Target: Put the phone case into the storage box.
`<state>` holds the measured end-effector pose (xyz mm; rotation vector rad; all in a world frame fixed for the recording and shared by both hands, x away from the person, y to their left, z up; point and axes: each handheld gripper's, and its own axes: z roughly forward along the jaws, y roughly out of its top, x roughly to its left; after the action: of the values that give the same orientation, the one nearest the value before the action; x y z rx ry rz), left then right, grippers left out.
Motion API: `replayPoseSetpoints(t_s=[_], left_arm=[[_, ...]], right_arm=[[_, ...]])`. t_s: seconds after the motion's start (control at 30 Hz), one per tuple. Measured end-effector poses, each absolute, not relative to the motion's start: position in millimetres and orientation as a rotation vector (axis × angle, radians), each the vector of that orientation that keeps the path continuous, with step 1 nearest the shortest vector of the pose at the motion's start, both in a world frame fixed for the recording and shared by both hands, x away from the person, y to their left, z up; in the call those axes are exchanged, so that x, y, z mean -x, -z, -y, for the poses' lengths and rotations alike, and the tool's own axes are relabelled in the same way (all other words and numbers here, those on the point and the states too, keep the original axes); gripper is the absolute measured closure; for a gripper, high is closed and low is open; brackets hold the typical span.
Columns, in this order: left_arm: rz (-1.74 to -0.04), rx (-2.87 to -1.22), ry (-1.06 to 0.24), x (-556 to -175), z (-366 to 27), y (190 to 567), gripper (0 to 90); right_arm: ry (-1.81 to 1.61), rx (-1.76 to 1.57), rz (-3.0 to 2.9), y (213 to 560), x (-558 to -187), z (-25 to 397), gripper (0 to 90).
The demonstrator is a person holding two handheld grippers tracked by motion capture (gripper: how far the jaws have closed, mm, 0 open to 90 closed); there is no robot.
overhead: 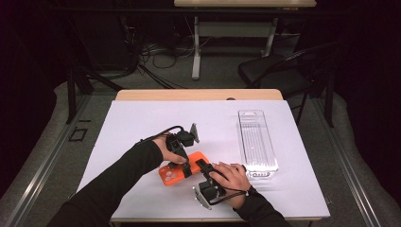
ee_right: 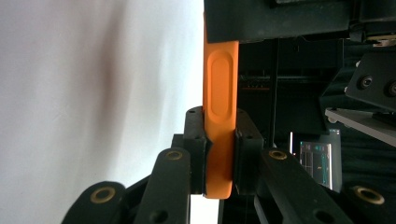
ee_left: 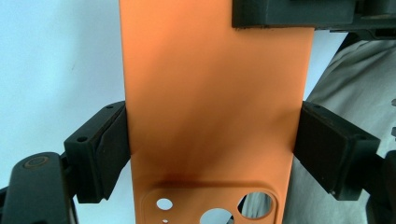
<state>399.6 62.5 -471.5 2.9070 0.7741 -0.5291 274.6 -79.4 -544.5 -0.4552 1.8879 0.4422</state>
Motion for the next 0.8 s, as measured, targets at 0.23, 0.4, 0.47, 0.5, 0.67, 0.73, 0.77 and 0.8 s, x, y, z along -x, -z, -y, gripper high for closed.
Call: replayPoseSetpoints(t_s=[0.23, 0.4, 0.47, 0.5, 0.67, 0.73, 0.77, 0.8], left_arm=[[-0.779, -2.897, 0.528, -399.3, -63.0, 471.0, 15.7], [-0.775, -2.895, 0.53, -399.5, -63.7, 470.1, 15.7], [-0.773, -2.897, 0.532, -399.8, -63.9, 469.6, 15.7], [-0.776, -2.892, 0.531, -399.5, -64.0, 469.6, 15.7], [-0.765, -2.89, 0.525, -399.0, -64.2, 469.4, 15.5], [-0.765, -2.886, 0.521, -398.7, -64.2, 469.1, 15.4], [-0.765, -2.886, 0.519, -398.4, -64.2, 468.9, 15.4], [-0.766, -2.885, 0.517, -398.3, -64.2, 468.7, 15.4]], right_arm=[[-0.437, 0.464, -1.886, 543.6, -274.9, 79.8, 79.9], [-0.44, 0.46, -1.869, 543.9, -274.3, 80.1, 79.9], [-0.443, 0.459, -1.865, 544.0, -274.4, 80.3, 80.0], [-0.442, 0.462, -1.873, 543.4, -274.4, 80.5, 80.0], [-0.454, 0.461, -1.869, 543.4, -274.8, 81.3, 80.0], [-0.459, 0.449, -1.867, 544.1, -274.6, 81.4, 80.1], [-0.461, 0.448, -1.864, 544.2, -274.6, 81.5, 80.1], [-0.462, 0.452, -1.86, 543.8, -274.8, 81.5, 80.1]])
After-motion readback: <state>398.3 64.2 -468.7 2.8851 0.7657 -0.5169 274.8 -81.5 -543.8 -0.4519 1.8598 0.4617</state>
